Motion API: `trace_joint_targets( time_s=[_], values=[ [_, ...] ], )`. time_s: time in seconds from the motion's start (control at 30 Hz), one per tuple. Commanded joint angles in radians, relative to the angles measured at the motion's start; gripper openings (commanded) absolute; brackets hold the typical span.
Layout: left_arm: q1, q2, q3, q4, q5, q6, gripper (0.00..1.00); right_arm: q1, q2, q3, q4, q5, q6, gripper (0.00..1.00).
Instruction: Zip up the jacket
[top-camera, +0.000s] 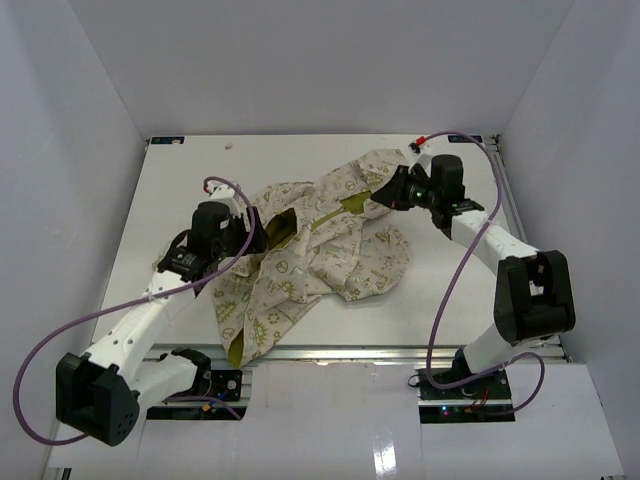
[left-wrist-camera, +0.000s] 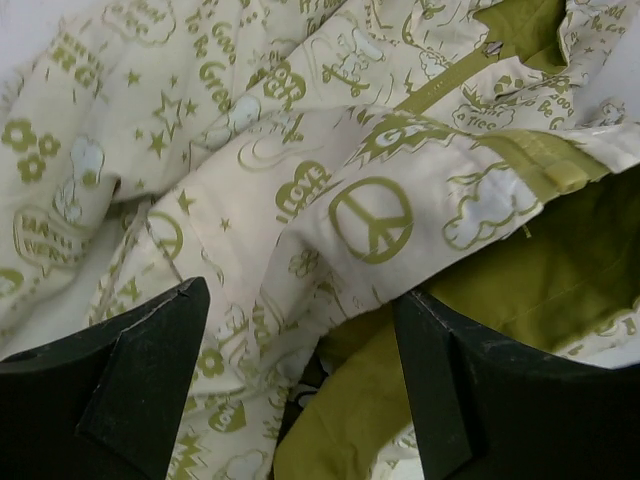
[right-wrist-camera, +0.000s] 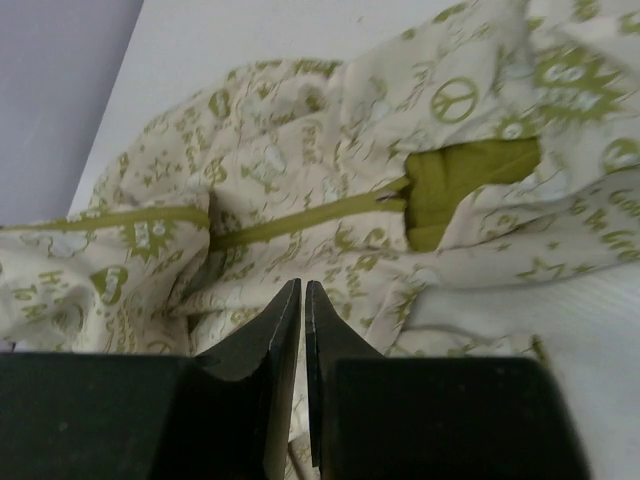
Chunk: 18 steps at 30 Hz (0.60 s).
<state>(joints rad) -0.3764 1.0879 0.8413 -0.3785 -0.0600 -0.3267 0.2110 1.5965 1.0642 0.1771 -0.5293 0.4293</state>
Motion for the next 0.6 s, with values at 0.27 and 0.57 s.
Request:
trace_joint_targets(
  time_s=[0.27,0.57],
  values=[
    [0.027,0.064,-0.295,0.412,-0.107,-0.264,0.84,0.232,-0.139,-0.273,0.122,0.173,-0.02,0.1],
    [0.116,0.414,-0.155,0.563,-0.06,-0.2,0.85,0.247,-0.151,-0.374,0.244,0.256,-0.013,0.11]
  ],
)
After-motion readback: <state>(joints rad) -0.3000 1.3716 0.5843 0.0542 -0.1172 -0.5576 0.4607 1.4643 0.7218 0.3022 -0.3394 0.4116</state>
